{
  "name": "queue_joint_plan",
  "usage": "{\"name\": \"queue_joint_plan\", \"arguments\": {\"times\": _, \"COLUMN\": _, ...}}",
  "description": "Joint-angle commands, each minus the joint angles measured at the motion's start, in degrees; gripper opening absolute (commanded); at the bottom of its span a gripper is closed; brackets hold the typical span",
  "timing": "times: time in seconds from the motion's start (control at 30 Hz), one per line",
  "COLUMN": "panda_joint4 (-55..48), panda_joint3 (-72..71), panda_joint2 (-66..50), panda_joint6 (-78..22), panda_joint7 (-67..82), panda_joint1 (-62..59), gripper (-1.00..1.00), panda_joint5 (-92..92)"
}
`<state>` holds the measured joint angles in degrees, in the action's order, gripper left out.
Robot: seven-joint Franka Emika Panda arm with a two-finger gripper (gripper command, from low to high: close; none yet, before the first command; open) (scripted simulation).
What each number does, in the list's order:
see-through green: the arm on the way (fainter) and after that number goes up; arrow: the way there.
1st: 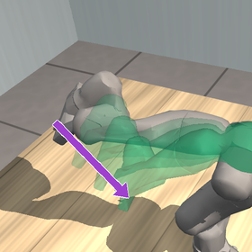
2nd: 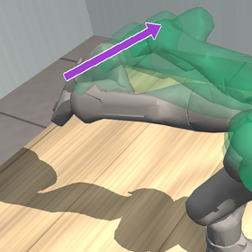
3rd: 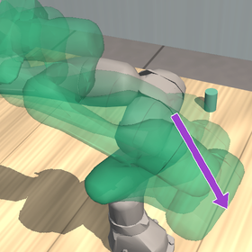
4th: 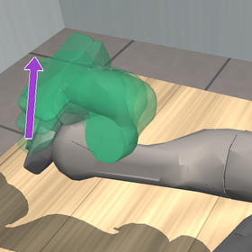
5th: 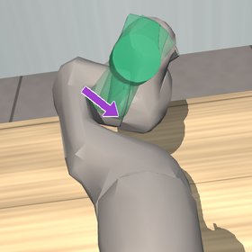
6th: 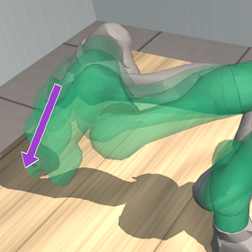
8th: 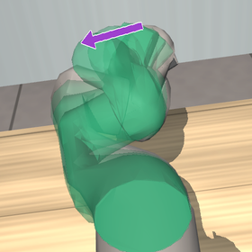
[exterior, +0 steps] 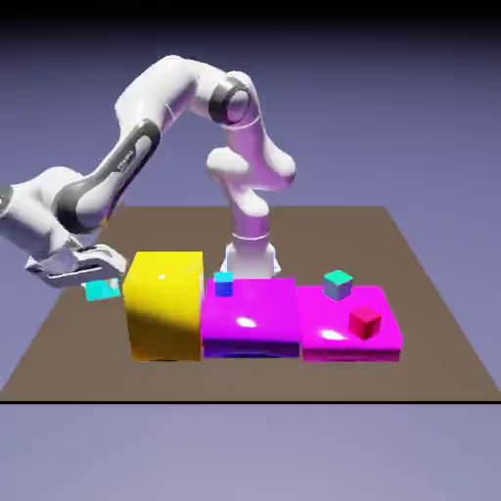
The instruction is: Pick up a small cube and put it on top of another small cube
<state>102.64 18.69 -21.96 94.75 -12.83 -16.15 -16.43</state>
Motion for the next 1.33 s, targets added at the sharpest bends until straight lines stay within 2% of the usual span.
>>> {"name": "queue_joint_plan", "arguments": {"times": 0.0, "panda_joint4": 1.6, "panda_joint3": -1.19, "panda_joint2": 1.08, "panda_joint6": 1.37, "panda_joint7": -2.46, "panda_joint1": 0.9, "gripper": -1.0, "panda_joint5": -1.76}}
{"name": "queue_joint_plan", "arguments": {"times": 0.9, "panda_joint4": 43.11, "panda_joint3": -27.17, "panda_joint2": 24.11, "panda_joint6": 33.48, "panda_joint7": -69.74, "panda_joint1": 23.6, "gripper": -1.0, "panda_joint5": -54.54}}
{"name": "queue_joint_plan", "arguments": {"times": 1.0, "panda_joint4": 43.37, "panda_joint3": -27.4, "panda_joint2": 22.65, "panda_joint6": 33.09, "panda_joint7": -76.65, "panda_joint1": 23.02, "gripper": -1.0, "panda_joint5": -58.8}}
{"name": "queue_joint_plan", "arguments": {"times": 1.2, "panda_joint4": 40.17, "panda_joint3": -30.39, "panda_joint2": 13.18, "panda_joint6": 38.91, "panda_joint7": -69.81, "panda_joint1": 26.21, "gripper": -1.0, "panda_joint5": -67.45}}
{"name": "queue_joint_plan", "arguments": {"times": 1.23, "panda_joint4": 40.17, "panda_joint3": -30.39, "panda_joint2": 13.18, "panda_joint6": 38.91, "panda_joint7": -69.81, "panda_joint1": 26.21, "gripper": 1.0, "panda_joint5": -67.45}}
{"name": "queue_joint_plan", "arguments": {"times": 1.3, "panda_joint4": 40.87, "panda_joint3": -29.74, "panda_joint2": 15.26, "panda_joint6": 37.63, "panda_joint7": -71.31, "panda_joint1": 25.51, "gripper": 1.0, "panda_joint5": -65.56}}
